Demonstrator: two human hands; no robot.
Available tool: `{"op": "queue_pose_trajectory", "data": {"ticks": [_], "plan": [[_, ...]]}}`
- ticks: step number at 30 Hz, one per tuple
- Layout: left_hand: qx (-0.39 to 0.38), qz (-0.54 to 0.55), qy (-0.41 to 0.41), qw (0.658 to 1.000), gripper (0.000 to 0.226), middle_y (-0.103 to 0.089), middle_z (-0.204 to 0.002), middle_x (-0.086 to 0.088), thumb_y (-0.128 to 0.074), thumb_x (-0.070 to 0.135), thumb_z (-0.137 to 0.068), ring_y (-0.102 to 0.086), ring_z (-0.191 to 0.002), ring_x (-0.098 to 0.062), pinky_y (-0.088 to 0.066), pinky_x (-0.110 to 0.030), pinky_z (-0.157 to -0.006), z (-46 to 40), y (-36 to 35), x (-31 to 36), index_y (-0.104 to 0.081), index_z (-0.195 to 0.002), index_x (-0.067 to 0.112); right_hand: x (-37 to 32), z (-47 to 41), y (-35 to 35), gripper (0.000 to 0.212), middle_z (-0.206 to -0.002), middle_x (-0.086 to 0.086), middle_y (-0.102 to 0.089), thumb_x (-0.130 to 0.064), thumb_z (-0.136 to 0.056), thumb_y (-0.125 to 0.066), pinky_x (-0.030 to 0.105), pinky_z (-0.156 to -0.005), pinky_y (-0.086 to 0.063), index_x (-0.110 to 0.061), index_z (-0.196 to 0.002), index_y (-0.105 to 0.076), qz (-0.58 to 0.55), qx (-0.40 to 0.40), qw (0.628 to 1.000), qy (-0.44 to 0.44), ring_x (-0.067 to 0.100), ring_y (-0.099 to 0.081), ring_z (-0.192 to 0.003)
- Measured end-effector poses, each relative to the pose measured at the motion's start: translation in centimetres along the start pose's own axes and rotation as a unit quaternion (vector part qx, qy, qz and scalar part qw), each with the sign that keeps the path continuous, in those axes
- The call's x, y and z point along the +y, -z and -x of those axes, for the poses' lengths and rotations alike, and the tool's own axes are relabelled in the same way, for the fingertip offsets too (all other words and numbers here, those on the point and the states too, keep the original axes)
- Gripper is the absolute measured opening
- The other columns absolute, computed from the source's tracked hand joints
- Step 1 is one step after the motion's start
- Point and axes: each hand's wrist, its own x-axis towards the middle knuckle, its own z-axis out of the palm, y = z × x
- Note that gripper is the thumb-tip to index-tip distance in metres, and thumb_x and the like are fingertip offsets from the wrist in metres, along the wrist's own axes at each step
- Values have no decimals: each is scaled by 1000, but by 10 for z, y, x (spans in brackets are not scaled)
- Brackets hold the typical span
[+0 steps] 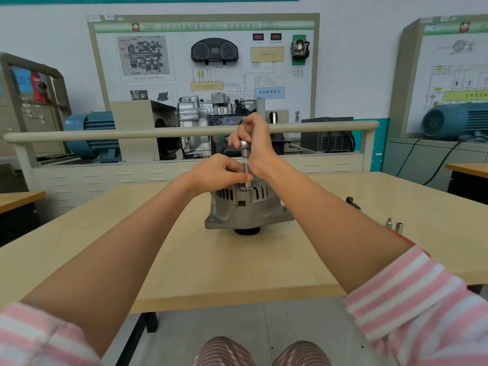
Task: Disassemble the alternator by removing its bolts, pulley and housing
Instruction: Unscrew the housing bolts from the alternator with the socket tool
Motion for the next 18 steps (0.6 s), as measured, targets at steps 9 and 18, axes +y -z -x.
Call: {"op": "queue_pose_trajectory", "data": {"ticks": [9, 18], "plan": [[19, 1, 1, 1000, 16, -67, -97, -31, -68, 26, -87, -54, -81, -22, -48, -49, -92, -2, -3, -1, -76, -86, 12, 4, 12, 0, 48, -48, -1, -44, -15, -97, -33, 29, -68, -42, -10, -50, -41, 178, 58, 980, 70, 14, -45, -55], [69, -141, 11, 988, 23, -65, -109, -17, -49, 6, -93, -59, -102, -33, -48, -51, -91, -8, -6, -1, -61, -112, 2, 29, 39, -3, 43, -111, 11, -53, -42, -93, -37, 38, -93, -24, -7, -110, -54, 715, 210, 633, 207, 29, -44, -103]]}}
